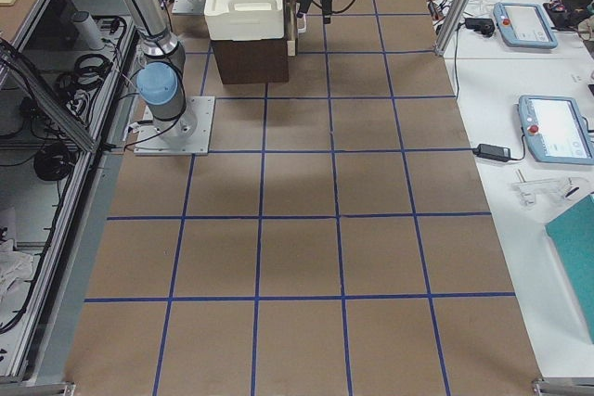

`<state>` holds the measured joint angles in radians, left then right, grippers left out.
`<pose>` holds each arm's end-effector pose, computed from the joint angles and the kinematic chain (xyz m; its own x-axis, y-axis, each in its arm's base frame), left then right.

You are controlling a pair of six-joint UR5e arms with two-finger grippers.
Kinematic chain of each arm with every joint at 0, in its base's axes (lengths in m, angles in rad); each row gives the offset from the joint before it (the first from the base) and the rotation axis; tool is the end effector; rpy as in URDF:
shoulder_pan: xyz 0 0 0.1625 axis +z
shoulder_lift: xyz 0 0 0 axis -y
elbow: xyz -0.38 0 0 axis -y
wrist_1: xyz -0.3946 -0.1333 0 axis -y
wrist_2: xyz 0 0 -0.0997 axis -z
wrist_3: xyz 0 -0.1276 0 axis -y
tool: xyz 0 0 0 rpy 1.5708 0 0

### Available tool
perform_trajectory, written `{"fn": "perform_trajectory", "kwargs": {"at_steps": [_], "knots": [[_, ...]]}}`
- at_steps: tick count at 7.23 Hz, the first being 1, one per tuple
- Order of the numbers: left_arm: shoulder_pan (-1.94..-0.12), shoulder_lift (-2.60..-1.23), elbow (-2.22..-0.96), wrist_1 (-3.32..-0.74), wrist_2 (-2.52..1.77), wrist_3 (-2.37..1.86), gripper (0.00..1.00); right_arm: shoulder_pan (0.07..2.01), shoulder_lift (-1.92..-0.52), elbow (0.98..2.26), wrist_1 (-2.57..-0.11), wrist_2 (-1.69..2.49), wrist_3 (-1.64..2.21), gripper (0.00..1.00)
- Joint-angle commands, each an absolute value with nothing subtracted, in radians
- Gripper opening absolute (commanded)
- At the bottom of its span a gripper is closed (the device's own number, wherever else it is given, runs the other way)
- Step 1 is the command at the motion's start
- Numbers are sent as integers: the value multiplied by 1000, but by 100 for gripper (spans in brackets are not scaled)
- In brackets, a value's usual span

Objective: Put scissors in drawer and close it
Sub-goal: 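Push the drawer front with the left gripper away from the robot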

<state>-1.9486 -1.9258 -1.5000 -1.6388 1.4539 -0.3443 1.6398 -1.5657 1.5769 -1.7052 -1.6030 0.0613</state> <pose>-0.3446 -0.4665 0.2548 -0.9998 0.0152 -0.0134 0.0093 0.9323 0.3617 0.1641 -0.5010 0.4238 -0.9997 -0.0042 0.0244 -0.0072 0.9922 -0.1246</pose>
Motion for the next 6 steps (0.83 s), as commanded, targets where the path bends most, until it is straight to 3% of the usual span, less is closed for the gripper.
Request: {"fn": "perform_trajectory", "kwargs": {"at_steps": [1,4,6], "knots": [[-1951,-1924,-1529,-1677,1437,-348,100,1640,-1565,1577,-1704,-1603,61,100],[-1948,-1898,-1548,-1667,1433,-354,100,1640,-1565,1577,-1704,-1603,61,100],[-1934,-1867,-1459,-1620,1453,-357,100,1640,-1565,1577,-1704,-1603,61,100]]}}
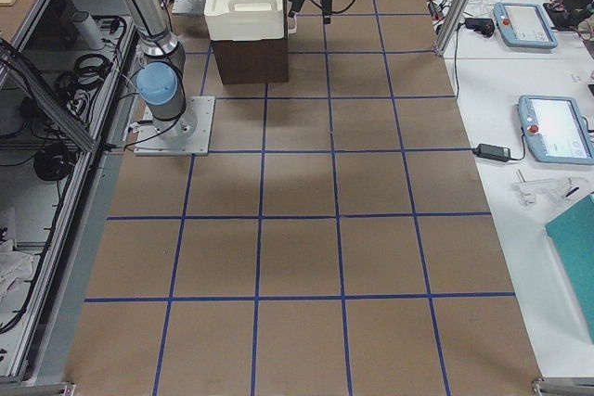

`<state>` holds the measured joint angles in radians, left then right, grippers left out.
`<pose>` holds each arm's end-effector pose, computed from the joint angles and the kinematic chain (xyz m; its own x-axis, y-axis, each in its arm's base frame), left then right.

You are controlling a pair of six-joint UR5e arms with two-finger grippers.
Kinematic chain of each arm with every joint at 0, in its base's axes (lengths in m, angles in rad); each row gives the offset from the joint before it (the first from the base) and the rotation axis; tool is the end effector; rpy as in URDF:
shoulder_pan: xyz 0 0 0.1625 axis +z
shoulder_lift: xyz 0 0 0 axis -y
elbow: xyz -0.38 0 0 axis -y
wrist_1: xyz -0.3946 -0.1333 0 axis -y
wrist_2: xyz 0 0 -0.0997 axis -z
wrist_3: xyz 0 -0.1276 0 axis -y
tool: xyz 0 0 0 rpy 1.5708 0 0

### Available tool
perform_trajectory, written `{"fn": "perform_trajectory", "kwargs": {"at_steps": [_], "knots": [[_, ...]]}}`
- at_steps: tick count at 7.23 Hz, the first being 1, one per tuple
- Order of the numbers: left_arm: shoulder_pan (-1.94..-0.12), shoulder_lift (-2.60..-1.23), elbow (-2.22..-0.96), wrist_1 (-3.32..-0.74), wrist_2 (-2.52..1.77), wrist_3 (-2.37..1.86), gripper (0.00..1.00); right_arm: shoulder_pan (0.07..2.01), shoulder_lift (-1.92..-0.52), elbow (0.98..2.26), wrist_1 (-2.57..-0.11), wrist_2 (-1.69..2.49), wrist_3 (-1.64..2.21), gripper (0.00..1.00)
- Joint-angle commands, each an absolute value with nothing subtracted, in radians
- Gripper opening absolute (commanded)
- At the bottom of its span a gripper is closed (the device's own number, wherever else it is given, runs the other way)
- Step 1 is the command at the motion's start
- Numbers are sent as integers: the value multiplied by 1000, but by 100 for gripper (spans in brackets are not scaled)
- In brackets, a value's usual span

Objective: Put scissors in drawer and close it

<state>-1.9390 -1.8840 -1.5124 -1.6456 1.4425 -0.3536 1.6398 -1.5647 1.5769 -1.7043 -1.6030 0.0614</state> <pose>-0.3384 -0.4614 0.2725 -1.0000 -0.0070 0.0015 -0.0061 0.9384 0.3456 0.1641 -0.5012 0.4231 -0.9997 -0.0041 0.0245 -0.0071 0.9924 -0.1227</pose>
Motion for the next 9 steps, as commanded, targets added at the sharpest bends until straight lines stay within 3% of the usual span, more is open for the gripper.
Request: {"fn": "perform_trajectory", "kwargs": {"at_steps": [1,3,6,9], "knots": [[-1916,-1843,-1401,-1615,1510,-350,100,1640,-1565,1577,-1703,-1608,61,100],[-1837,-1739,-1374,-1612,1529,-334,100,1640,-1565,1577,-1706,-1608,61,100],[-1676,-1580,-1442,-1631,1546,-166,100,1640,-1565,1577,-1706,-1608,61,100],[-1637,-1577,-1460,-1567,1554,-155,100,1640,-1566,1577,-1704,-1609,61,100]]}}
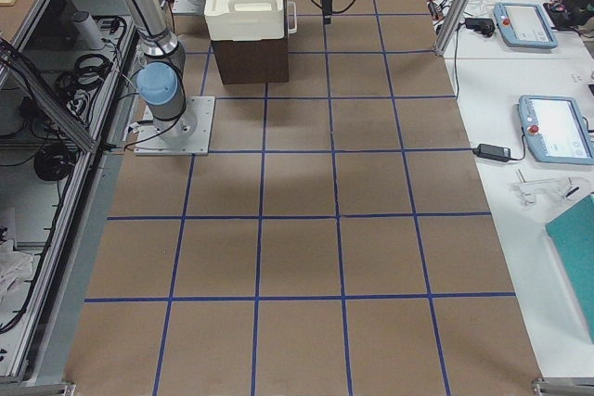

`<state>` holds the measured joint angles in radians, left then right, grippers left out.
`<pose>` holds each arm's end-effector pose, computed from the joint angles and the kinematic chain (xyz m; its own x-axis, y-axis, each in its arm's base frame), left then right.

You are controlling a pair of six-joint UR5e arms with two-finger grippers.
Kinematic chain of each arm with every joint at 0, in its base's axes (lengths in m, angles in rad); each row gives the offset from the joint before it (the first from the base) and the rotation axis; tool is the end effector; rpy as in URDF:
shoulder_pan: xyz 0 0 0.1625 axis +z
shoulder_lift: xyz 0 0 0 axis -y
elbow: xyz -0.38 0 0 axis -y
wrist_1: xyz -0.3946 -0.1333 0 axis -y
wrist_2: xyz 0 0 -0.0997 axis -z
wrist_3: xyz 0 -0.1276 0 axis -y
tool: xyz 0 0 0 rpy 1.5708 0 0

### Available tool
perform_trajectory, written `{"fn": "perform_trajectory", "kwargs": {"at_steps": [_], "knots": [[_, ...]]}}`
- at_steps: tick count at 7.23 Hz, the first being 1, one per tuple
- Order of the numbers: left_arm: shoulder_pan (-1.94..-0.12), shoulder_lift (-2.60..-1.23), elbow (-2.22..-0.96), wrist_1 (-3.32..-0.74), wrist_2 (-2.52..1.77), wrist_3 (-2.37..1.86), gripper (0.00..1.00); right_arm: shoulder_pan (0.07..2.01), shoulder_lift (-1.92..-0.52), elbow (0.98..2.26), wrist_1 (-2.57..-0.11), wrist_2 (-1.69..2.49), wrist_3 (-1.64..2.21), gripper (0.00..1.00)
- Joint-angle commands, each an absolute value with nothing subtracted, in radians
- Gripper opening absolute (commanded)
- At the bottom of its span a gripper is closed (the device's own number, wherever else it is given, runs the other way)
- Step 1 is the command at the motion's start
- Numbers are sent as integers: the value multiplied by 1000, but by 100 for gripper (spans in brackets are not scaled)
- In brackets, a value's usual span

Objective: Put scissors in drawer and close it

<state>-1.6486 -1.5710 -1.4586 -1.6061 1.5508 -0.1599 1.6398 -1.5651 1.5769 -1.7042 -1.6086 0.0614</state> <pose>-0.1744 -0.4893 0.4670 -0.9963 -0.0800 0.0319 -0.0822 0.9940 -0.0725 0.1634 -0.5011 0.4234 -0.9995 -0.0034 0.0300 -0.0071 0.9923 -0.1234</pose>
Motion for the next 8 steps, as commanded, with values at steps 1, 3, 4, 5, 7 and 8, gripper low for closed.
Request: {"fn": "perform_trajectory", "kwargs": {"at_steps": [1,3,4,5,7,8], "knots": [[-1635,-1589,-1456,-1562,1552,-155,100,1640,-1566,1577,-1703,-1609,61,100],[-1635,-1577,-1459,-1566,1580,-155,100,1640,-1566,1577,-1703,-1609,61,100],[-1635,-1572,-1460,-1572,1582,-155,100,1640,-1565,1577,-1703,-1609,61,100],[-1635,-1565,-1463,-1574,1582,-155,100,1640,-1566,1577,-1703,-1609,61,100],[-1635,-1560,-1468,-1580,1583,-155,100,1640,-1566,1577,-1703,-1609,61,100],[-1635,-1556,-1470,-1589,1583,-155,100,1640,-1566,1577,-1701,-1609,61,100]]}}
